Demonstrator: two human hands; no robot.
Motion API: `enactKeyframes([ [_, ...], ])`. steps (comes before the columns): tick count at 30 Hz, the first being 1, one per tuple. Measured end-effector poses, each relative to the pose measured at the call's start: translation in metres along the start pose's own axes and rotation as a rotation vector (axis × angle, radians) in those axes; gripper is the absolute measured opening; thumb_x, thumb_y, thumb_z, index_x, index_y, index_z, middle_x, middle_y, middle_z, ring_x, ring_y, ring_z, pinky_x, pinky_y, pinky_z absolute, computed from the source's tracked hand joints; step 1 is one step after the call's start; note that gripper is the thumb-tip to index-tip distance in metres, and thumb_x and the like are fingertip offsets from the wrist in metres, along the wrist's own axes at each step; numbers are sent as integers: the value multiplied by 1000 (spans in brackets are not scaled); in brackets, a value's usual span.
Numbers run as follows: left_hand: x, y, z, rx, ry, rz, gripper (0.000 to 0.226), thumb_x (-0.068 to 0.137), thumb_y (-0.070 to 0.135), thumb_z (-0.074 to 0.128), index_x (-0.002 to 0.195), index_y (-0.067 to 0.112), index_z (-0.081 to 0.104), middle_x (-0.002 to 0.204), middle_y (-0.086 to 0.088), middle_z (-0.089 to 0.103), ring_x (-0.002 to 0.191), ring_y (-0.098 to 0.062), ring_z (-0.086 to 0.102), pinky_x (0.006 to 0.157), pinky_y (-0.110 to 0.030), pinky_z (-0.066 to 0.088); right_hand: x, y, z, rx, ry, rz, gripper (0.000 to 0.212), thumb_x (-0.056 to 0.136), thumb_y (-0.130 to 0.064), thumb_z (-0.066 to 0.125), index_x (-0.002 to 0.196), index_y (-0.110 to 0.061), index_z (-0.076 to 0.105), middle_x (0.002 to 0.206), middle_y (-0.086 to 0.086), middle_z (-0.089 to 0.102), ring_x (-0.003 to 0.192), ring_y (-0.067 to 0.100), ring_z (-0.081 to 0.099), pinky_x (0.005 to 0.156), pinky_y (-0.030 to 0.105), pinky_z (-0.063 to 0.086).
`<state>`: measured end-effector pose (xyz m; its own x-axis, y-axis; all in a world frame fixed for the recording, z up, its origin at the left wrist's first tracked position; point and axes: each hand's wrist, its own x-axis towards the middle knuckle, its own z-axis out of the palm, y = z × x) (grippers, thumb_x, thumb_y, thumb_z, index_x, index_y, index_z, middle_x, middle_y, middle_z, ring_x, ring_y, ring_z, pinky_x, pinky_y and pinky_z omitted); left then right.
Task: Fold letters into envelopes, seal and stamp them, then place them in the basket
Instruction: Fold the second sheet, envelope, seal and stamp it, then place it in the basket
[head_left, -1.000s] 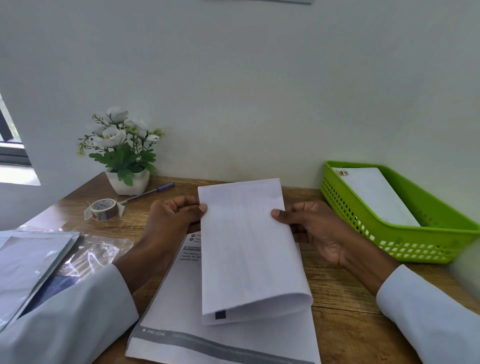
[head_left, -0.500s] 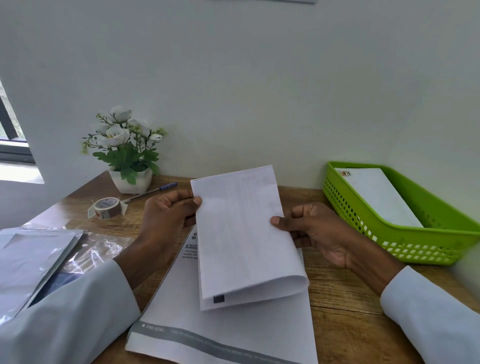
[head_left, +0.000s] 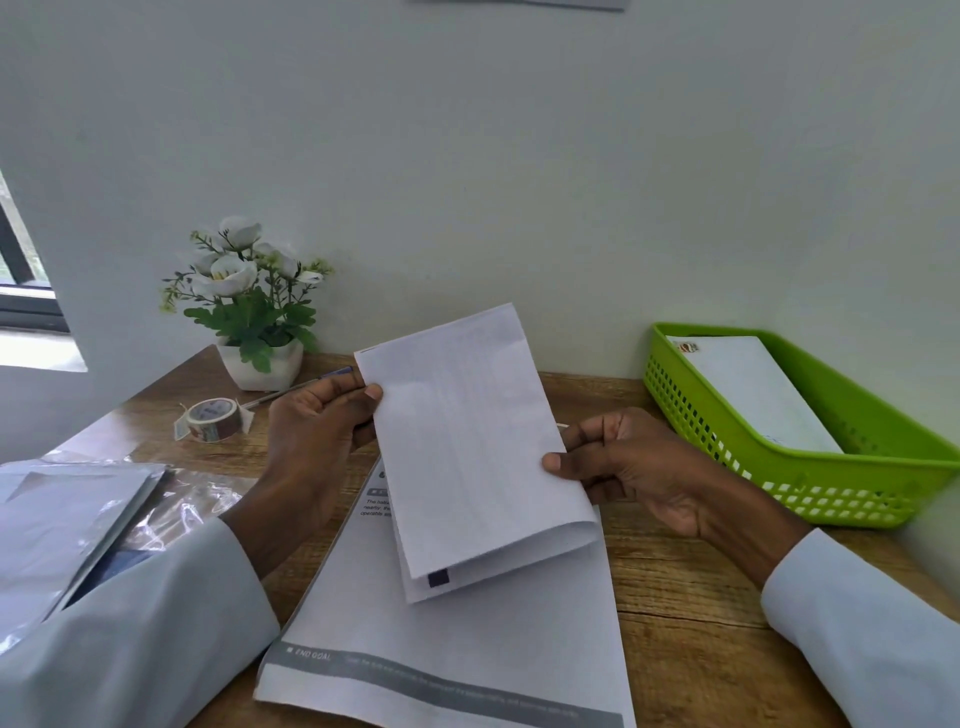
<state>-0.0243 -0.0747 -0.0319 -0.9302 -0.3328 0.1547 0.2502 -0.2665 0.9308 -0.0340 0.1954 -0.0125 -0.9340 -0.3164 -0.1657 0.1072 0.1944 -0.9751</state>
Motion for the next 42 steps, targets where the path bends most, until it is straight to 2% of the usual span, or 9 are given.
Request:
enactKeyframes([
  [15,6,-1,-5,-66,78,-36,14,91,3,62,103,5,69,96,-4,76,85,-15,74,71,-23,61,-1,0,-5,-51,60,-41,36,70,-5,85,101,5,70,89,15,76,72,18,70,59,26,57],
  [17,7,-1,-6,-88,83,-44,15,92,3,61,105,5,68,98,-4,76,88,-16,73,73,-24,61,-2,-1,-5,-48,33,-38,33,70,-2,84,100,2,71,90,13,77,76,18,72,67,29,60],
  [19,8,-1,-7,-100,71,-58,17,92,3,60,107,5,67,100,-5,75,90,-17,73,73,-24,61,-2,-1,-5,-34,41,-45,26,71,2,82,95,1,71,83,10,77,71,16,73,60,26,60],
  [21,9,-1,-9,-103,45,-82,18,93,3,59,109,4,66,100,-7,75,88,-16,72,70,-24,61,-1,-3,-7,14,116,-89,22,72,1,81,92,0,71,82,8,77,69,15,71,55,24,56],
  [26,9,-2,-8,-75,-141,-221,15,92,3,59,105,6,65,93,-10,72,76,-16,68,62,-25,61,6,-4,-19,318,280,-189,28,78,-14,75,103,-3,73,101,12,76,86,20,69,68,30,58],
  [30,9,-5,-5,21,-227,-278,29,85,8,64,114,6,65,107,-12,74,90,-25,69,75,-35,61,8,-3,-24,357,254,-162,35,82,-11,71,115,0,70,114,17,73,91,22,70,71,28,60],
  [34,5,-3,-8,169,-325,-319,30,80,13,69,110,9,70,106,-14,75,97,-31,68,92,-47,51,7,-3,-25,344,239,-140,38,81,-10,71,116,3,69,117,20,71,99,30,65,89,38,52],
  [39,-2,-7,-2,164,-440,-316,36,76,10,71,112,7,69,105,-15,75,89,-28,74,69,-33,61,5,4,-17,405,201,-138,43,80,-9,73,121,0,66,115,18,72,106,34,69,91,47,57],
  [42,2,-11,-4,134,-378,-243,42,75,13,72,116,5,66,108,-14,74,94,-29,73,72,-34,61,3,4,-15,337,147,-137,42,77,-8,73,118,-3,68,114,16,73,105,31,70,89,42,58],
])
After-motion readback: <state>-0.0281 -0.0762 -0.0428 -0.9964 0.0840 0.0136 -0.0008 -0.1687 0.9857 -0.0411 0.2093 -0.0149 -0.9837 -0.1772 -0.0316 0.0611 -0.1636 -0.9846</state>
